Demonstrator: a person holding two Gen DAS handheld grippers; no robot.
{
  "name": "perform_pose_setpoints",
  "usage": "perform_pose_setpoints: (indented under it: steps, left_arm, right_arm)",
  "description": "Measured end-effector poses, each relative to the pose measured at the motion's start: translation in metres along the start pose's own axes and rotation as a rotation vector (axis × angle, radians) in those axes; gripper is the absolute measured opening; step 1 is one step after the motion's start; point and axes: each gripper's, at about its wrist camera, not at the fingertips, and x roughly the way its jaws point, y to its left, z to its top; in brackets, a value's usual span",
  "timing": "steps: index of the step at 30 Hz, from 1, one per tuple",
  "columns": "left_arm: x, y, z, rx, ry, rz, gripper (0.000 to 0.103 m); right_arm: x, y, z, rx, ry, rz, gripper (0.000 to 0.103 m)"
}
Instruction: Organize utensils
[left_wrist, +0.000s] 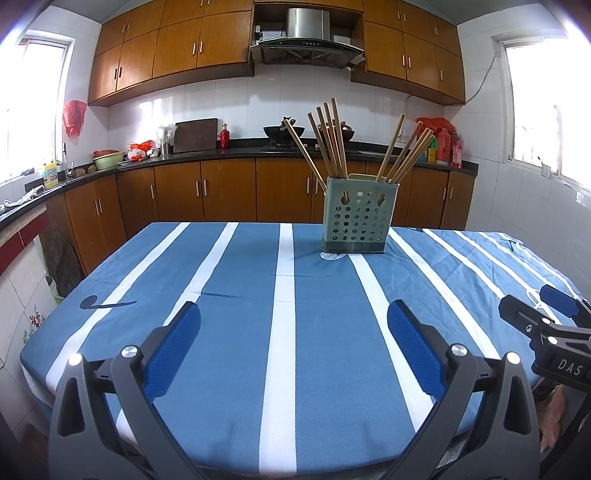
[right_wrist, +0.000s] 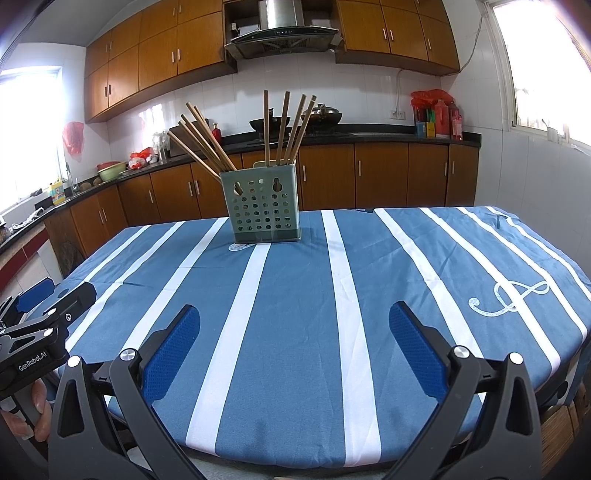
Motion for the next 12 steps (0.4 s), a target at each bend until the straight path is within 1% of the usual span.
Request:
perform_pose_setpoints:
  steps: [12]
  left_arm:
    - [0.0035, 0.0048, 0.0007, -0.006, 0.011, -0.001, 0.099]
  right_arm:
    - [0.0005, 0.0023, 0.0, 0.005, 0.004, 0.0, 0.101]
